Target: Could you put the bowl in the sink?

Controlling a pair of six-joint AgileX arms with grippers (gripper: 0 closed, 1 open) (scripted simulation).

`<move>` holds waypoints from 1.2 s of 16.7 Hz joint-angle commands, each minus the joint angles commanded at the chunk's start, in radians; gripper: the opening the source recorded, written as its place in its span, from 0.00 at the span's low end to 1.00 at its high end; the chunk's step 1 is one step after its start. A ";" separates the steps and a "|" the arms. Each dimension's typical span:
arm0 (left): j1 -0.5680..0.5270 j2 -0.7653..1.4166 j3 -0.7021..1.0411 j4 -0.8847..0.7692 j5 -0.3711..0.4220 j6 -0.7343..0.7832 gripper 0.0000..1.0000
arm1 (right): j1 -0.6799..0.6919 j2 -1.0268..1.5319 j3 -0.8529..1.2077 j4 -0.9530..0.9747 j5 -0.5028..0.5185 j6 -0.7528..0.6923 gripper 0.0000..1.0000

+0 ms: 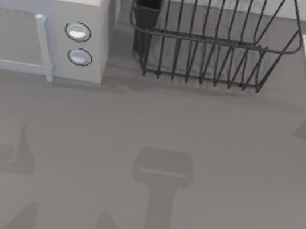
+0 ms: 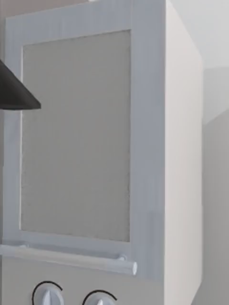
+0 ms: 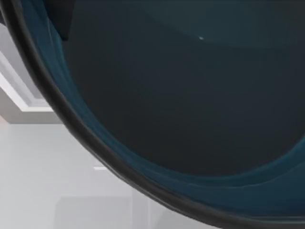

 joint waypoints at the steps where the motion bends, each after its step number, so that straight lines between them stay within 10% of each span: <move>1: 0.000 0.000 0.000 0.000 0.000 0.000 1.00 | 0.000 0.000 0.000 0.000 0.000 0.000 0.00; 15: 0.000 0.000 0.000 0.000 0.000 0.000 1.00 | 0.000 0.000 0.000 0.000 0.000 0.000 0.98; 20: 0.000 0.000 0.000 0.000 0.000 0.000 1.00 | 0.000 0.000 0.000 0.000 0.000 0.000 1.00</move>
